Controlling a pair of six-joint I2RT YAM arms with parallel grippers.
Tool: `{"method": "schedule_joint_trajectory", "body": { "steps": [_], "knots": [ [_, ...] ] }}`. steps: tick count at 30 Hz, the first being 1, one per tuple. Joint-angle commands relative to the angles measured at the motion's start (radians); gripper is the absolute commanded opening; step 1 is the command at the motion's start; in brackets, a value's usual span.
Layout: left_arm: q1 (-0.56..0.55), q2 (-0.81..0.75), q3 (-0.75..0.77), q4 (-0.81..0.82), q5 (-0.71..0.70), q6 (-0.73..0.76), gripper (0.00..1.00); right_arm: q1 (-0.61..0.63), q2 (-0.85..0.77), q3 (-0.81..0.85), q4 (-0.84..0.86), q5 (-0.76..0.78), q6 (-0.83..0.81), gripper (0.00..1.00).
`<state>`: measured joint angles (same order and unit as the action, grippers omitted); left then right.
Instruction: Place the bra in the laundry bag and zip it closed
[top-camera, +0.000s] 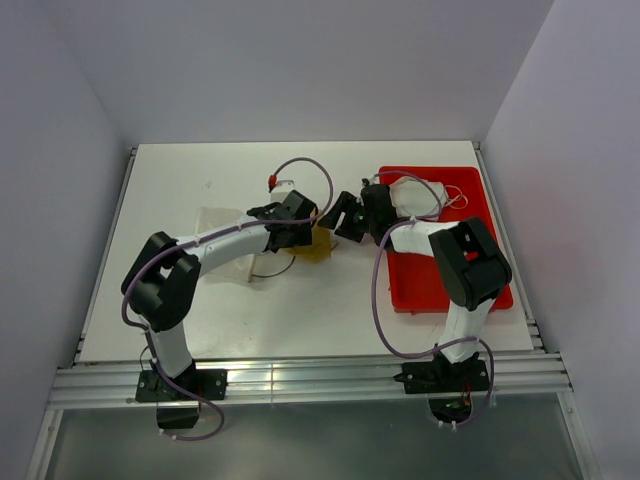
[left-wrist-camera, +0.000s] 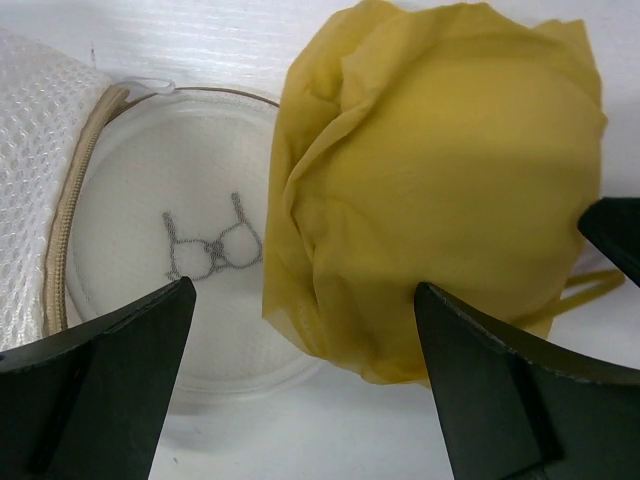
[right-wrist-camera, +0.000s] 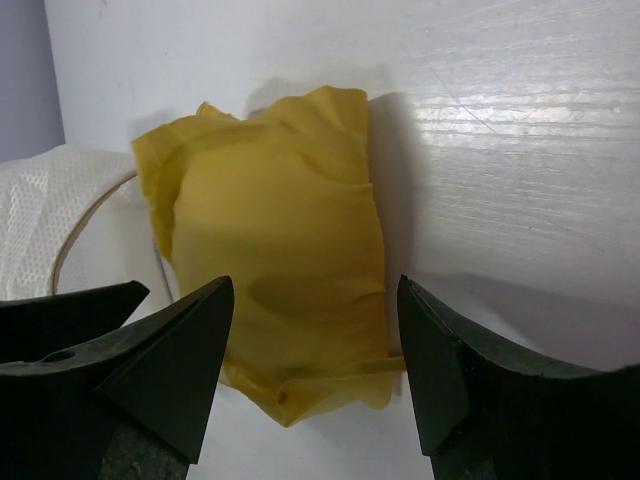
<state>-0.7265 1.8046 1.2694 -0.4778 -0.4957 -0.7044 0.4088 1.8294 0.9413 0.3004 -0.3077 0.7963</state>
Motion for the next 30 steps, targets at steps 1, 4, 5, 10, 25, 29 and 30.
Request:
{"method": "schedule_joint_trajectory", "body": {
  "steps": [1,4,5,10,25,29,30],
  "knots": [
    [0.012,0.002,0.018,0.021,-0.064,-0.029,0.99,0.002,-0.002,0.001,0.072,-0.028,0.001,0.74],
    [0.018,0.013,0.015,0.028,-0.066,-0.032,0.99,0.013,0.010,0.010,0.072,-0.040,-0.002,0.75],
    [0.019,0.025,0.018,0.027,-0.067,-0.033,0.99,0.016,0.014,0.011,0.080,-0.044,-0.002,0.75],
    [0.050,0.045,0.013,0.030,-0.067,-0.035,0.99,0.025,0.034,0.022,0.069,-0.051,-0.006,0.77],
    [0.081,0.071,0.008,0.065,0.005,-0.020,0.98,0.085,0.074,0.008,0.164,-0.021,0.057,0.84],
    [0.081,0.073,0.005,0.071,0.017,-0.017,0.98,0.104,0.067,-0.021,0.206,0.018,0.083,0.84],
    [0.081,0.073,0.004,0.074,0.017,-0.015,0.98,0.107,0.068,-0.024,0.216,0.021,0.096,0.84]
  ]
}}
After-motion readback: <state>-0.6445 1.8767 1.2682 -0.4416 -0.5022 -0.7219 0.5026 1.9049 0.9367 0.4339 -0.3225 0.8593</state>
